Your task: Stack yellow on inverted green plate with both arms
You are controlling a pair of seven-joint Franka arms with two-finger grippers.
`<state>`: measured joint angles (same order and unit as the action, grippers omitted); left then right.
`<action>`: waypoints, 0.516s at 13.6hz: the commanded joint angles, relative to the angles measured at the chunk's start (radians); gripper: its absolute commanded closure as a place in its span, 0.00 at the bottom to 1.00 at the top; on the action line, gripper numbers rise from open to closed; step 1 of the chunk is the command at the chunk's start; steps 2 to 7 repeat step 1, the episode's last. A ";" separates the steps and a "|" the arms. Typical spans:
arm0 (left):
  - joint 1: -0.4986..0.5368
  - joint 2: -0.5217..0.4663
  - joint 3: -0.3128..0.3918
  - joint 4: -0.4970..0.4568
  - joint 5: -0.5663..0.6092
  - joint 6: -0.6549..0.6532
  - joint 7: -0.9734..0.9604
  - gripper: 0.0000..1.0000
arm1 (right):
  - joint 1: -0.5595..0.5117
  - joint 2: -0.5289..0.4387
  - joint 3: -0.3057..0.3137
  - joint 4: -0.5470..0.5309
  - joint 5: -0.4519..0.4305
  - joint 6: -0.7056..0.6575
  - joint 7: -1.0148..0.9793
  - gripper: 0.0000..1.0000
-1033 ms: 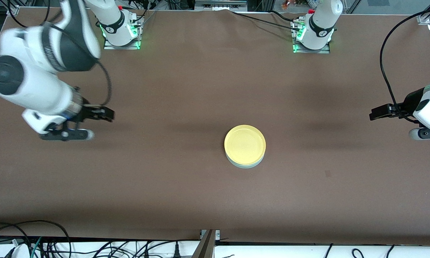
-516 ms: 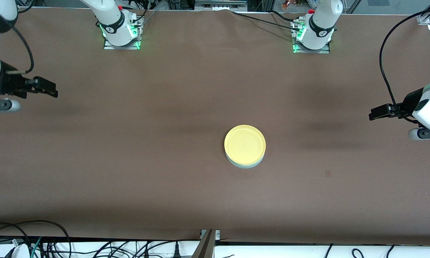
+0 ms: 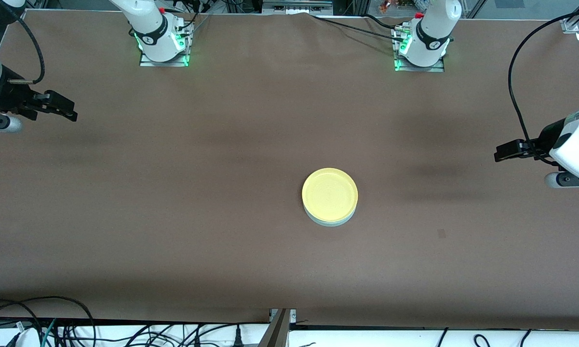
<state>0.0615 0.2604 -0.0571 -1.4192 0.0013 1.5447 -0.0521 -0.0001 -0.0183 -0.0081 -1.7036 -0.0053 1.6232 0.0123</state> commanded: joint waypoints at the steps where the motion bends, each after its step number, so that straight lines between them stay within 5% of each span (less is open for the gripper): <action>1: 0.001 0.003 -0.001 0.009 0.022 0.003 0.015 0.00 | 0.005 -0.003 0.000 -0.007 -0.012 0.007 -0.017 0.00; 7: 0.001 0.003 -0.001 0.009 0.022 0.003 0.015 0.00 | 0.005 -0.003 0.000 -0.007 -0.012 0.007 -0.017 0.00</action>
